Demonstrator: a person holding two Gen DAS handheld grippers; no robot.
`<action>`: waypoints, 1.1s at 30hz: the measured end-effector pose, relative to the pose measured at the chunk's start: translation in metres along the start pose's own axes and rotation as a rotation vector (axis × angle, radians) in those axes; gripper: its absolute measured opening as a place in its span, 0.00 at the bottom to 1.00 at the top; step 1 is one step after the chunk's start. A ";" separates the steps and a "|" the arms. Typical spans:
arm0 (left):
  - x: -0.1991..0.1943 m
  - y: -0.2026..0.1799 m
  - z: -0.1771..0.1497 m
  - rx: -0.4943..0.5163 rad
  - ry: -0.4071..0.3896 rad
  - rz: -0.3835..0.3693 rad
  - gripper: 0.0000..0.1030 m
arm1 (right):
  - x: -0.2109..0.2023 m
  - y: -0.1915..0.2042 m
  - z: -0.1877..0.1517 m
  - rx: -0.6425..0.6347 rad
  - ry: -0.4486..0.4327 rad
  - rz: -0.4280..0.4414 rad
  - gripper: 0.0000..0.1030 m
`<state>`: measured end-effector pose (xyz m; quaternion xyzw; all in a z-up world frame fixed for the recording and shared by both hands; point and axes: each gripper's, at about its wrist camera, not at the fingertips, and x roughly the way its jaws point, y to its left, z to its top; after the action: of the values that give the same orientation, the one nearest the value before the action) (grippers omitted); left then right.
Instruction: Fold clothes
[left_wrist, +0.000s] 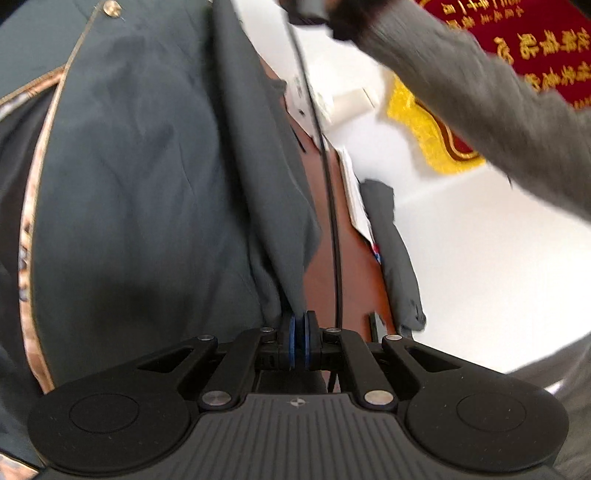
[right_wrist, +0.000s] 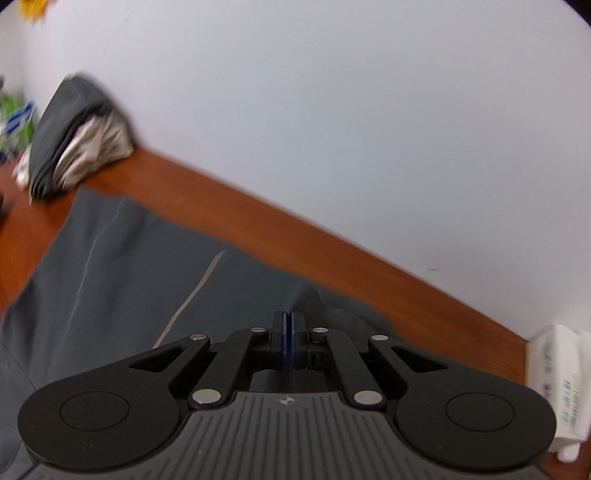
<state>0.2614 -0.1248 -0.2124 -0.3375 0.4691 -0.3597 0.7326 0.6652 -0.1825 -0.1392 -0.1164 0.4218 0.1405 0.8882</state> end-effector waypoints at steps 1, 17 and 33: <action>0.001 0.000 0.000 0.010 0.006 0.003 0.04 | 0.003 0.006 0.000 -0.012 0.003 -0.002 0.02; 0.009 -0.001 -0.007 0.009 -0.012 0.009 0.35 | 0.029 0.040 0.005 -0.122 0.041 0.086 0.32; -0.015 -0.041 0.020 0.146 -0.100 0.136 0.46 | -0.098 -0.033 -0.010 -0.161 0.006 0.232 0.44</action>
<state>0.2672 -0.1304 -0.1645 -0.2681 0.4264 -0.3253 0.8003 0.6097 -0.2311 -0.0659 -0.1381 0.4224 0.2753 0.8525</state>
